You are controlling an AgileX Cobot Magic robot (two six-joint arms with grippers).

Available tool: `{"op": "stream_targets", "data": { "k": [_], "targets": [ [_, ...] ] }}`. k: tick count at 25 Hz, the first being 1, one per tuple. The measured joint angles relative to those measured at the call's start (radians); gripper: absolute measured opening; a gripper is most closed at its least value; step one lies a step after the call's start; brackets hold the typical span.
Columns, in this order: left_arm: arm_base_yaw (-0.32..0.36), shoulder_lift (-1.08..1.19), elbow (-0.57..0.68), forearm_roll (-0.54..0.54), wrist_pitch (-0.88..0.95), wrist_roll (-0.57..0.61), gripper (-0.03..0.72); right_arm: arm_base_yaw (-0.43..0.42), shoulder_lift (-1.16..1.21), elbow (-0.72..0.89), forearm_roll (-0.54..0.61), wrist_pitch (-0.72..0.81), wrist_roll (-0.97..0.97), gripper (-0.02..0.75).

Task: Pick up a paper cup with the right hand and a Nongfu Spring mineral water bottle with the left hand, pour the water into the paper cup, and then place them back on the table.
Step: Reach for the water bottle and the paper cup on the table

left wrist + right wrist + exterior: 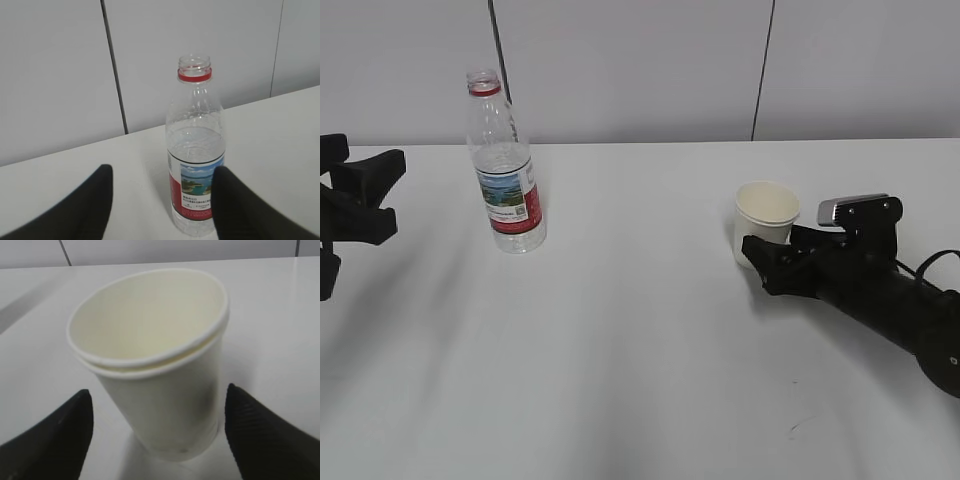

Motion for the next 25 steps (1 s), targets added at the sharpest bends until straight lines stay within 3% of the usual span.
{"op": "stream_targets", "data": {
  "k": [17, 25],
  "targets": [
    [0.000, 0.000, 0.000, 0.017, 0.026, 0.000, 0.386, 0.000, 0.074, -0.181, -0.075, 0.000, 0.023, 0.605],
    [0.000, 0.000, 0.000, 0.023, 0.026, 0.000, 0.385, 0.000, 0.076, -0.190, -0.098, 0.000, 0.023, 0.594]
  ]
}}
